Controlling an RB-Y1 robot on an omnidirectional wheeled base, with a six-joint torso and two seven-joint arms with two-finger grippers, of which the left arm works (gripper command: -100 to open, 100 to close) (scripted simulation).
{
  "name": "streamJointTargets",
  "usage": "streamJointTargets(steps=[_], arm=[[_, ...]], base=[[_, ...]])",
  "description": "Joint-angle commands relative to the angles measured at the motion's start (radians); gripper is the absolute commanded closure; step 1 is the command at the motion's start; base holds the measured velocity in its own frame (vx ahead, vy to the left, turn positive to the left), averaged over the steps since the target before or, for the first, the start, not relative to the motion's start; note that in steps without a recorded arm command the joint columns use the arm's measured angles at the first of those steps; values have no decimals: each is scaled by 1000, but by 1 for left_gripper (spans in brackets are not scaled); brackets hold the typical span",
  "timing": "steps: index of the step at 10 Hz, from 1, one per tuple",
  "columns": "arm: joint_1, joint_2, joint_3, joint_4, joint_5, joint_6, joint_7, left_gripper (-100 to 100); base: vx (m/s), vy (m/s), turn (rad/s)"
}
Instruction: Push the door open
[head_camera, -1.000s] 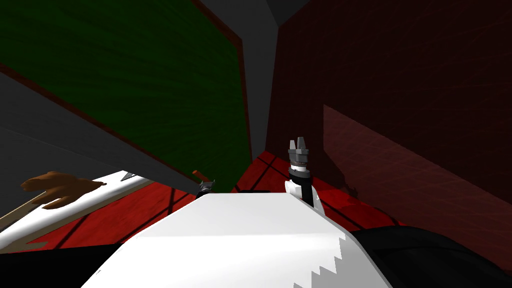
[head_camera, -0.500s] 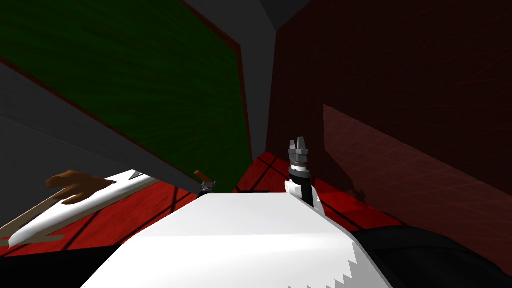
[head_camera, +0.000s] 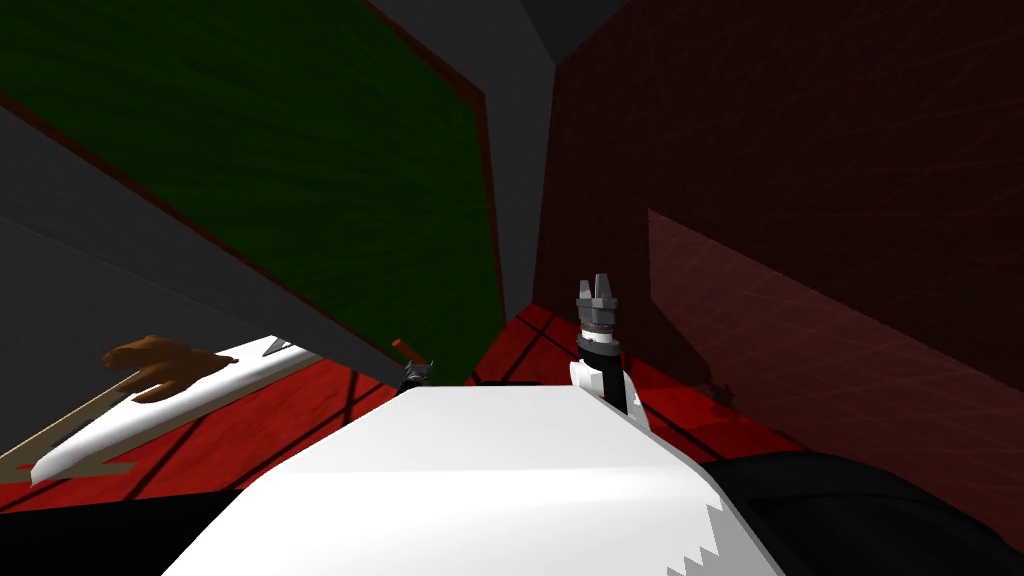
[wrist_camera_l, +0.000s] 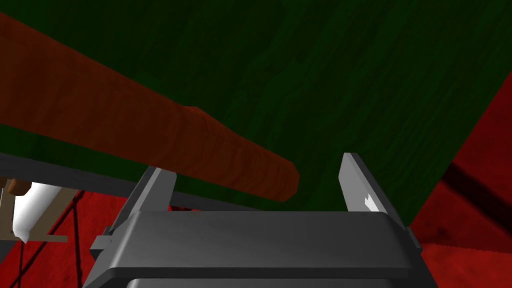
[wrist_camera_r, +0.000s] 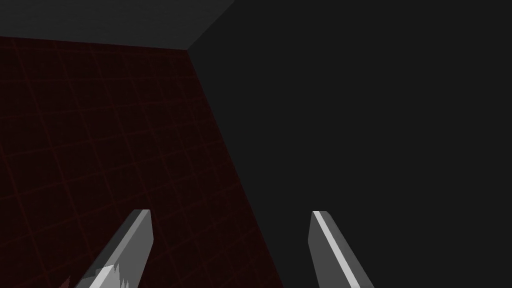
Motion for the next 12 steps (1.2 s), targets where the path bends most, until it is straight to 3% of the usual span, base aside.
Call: streamJointTargets(steps=[1, 2, 4, 5, 6, 7, 8, 9, 12], arm=[[17, -38, -37, -50, -27, 50, -2, 100], [17, -38, -37, -7, -27, 27, -2, 100], [17, -38, -37, -12, -27, 27, -2, 100], [17, -38, -37, -43, -27, 37, -2, 100], [17, -38, -37, -52, -27, 39, -2, 100], [17, -38, -37, -52, -27, 60, -2, 100], [17, -38, -37, -52, -27, 60, -2, 100], [14, -42, -43, -52, -73, 96, -10, 100], [14, -42, -43, -52, -75, 96, -10, 100]], base=[[11, -34, 55], [11, -31, 4], [7, -4, -27], [-6, 1, 1], [-6, -3, 9], [-1, 0, 21], [-1, -2, 13], [-11, -31, 60], [0, -25, 17]])
